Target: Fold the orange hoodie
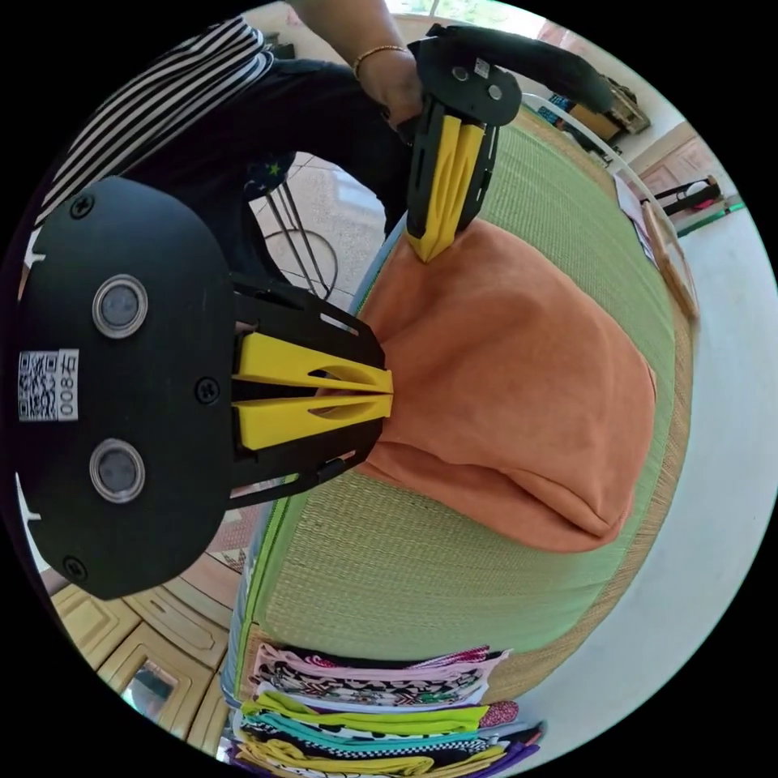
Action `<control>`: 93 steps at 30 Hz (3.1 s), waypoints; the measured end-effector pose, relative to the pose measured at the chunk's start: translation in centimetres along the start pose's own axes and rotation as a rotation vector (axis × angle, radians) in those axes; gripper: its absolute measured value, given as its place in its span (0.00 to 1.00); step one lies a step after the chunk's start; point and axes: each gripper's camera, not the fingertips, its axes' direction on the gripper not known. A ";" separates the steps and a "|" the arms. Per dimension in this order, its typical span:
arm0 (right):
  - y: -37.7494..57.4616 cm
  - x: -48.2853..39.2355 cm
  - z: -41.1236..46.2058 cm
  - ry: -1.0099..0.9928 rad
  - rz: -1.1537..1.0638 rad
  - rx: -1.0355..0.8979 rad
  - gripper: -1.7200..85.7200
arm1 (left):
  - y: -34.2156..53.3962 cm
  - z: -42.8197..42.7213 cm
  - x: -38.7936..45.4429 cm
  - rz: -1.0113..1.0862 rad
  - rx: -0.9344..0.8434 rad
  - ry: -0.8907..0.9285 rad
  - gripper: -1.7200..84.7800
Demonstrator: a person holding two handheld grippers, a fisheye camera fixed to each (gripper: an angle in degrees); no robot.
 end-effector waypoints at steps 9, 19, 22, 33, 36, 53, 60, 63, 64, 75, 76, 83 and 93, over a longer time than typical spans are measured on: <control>0.6 3.7 0.4 -0.237 0.150 0.010 0.02 | 2.5 4.2 -4.9 -0.088 0.006 0.155 0.02; 3.5 5.5 0.8 -0.316 0.237 0.055 0.02 | 12.4 6.6 -13.7 -0.367 0.158 0.416 0.03; 3.8 5.5 1.5 -0.305 0.239 0.048 0.02 | 13.9 8.8 -15.5 -0.421 0.157 0.438 0.05; 9.9 10.9 1.5 -0.383 0.387 0.156 0.05 | 17.9 14.1 -18.2 -0.452 0.176 0.487 0.11; 10.9 12.8 4.0 -0.522 0.413 0.138 0.10 | 18.6 16.6 -19.2 -0.483 0.171 0.551 0.14; 14.5 17.2 14.6 -0.810 0.521 0.151 0.15 | 19.8 26.3 -19.3 -0.507 0.176 0.776 0.17; 14.7 16.4 17.8 -0.856 0.507 0.140 0.15 | 20.3 28.5 -18.5 -0.498 0.164 0.797 0.16; 14.5 15.9 19.0 -0.881 0.498 0.136 0.15 | 20.6 29.4 -18.1 -0.497 0.159 0.808 0.16; 14.4 15.8 19.3 -0.885 0.494 0.133 0.15 | 20.7 29.7 -17.9 -0.498 0.158 0.811 0.16; 13.9 13.3 23.1 -0.939 0.455 0.098 0.14 | 21.6 32.9 -16.2 -0.513 0.158 0.879 0.15; 13.9 13.1 23.3 -0.942 0.454 0.097 0.14 | 21.7 33.1 -16.0 -0.512 0.157 0.884 0.15; 15.4 12.5 24.9 -1.017 0.497 0.128 0.16 | 22.9 34.4 -14.7 -0.516 0.202 0.979 0.17; 13.9 8.5 26.5 -0.982 0.448 0.095 0.16 | 22.4 35.4 -12.0 -0.502 0.152 0.940 0.16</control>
